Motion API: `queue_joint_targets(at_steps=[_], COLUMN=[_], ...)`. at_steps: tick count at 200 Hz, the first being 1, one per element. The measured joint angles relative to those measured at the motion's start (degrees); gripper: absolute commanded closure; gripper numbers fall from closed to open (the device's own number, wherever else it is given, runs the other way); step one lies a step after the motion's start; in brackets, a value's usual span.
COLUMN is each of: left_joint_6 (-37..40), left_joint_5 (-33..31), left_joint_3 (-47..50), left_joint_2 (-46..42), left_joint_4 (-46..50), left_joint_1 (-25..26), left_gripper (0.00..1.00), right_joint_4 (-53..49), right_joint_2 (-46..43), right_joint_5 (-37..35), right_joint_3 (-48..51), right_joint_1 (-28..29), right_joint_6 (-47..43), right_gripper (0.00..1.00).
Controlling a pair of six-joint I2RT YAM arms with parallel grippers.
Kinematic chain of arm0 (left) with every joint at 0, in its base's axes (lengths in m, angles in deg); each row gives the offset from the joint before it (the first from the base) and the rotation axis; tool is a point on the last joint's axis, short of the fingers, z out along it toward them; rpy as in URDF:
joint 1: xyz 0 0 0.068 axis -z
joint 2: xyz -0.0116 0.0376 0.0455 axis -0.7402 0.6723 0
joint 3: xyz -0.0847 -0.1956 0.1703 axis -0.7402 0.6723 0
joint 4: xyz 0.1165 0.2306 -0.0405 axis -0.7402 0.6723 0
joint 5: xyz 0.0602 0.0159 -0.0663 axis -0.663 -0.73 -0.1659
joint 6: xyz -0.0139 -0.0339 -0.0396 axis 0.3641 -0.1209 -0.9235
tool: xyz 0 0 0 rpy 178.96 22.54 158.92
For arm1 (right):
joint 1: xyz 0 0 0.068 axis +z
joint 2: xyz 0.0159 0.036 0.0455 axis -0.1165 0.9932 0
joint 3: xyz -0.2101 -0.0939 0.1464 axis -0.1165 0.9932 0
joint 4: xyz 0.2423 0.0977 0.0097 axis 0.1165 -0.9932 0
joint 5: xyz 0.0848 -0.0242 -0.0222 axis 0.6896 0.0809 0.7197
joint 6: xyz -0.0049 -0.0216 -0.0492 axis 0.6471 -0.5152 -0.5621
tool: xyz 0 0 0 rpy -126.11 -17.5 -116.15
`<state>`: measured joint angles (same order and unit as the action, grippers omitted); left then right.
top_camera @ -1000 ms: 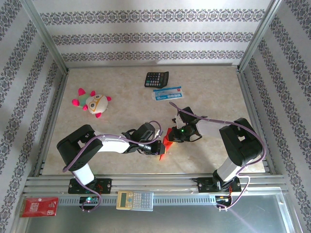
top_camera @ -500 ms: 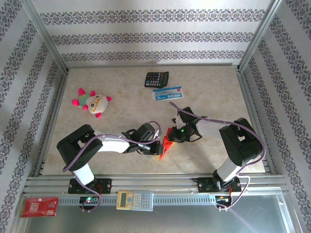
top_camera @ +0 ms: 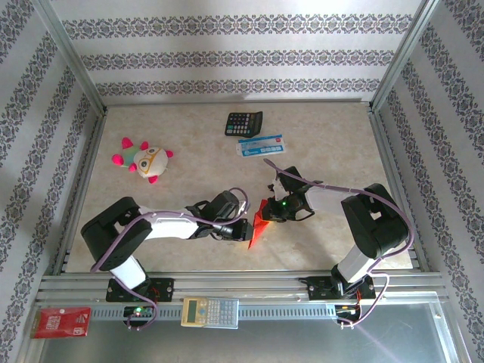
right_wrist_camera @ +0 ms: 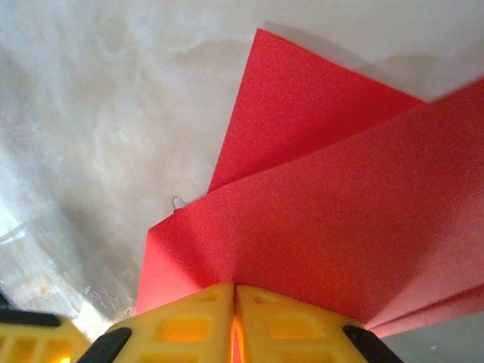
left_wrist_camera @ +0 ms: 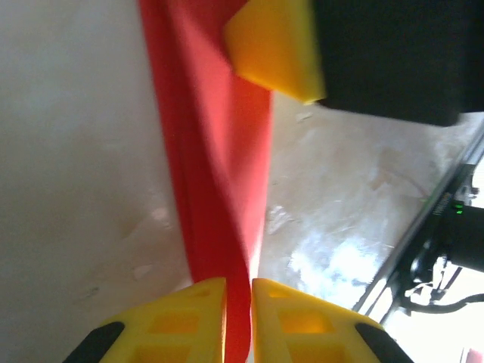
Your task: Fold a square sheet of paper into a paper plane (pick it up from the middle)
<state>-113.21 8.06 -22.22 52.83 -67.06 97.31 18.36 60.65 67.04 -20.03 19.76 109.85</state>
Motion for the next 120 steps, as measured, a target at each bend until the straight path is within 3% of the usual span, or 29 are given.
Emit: queue_joint_targets(at_steps=[65,120], left_joint_6=[0.7,1.0], left_joint_5=[1.6,2.2], left_joint_3=[-1.4,-3.7], left_joint_2=[0.2,4.3], left_joint_4=[-2.3,-2.4], left_joint_1=[3.7,3.7], left_gripper=[0.78,0.8], right_joint_4=[0.0,0.0], right_joint_2=[0.0,0.0], right_joint_5=[0.0,0.1], right_joint_3=[0.0,0.0], right_joint_1=[0.0,-0.1], right_joint_6=[0.0,0.0], right_gripper=[0.86,0.86])
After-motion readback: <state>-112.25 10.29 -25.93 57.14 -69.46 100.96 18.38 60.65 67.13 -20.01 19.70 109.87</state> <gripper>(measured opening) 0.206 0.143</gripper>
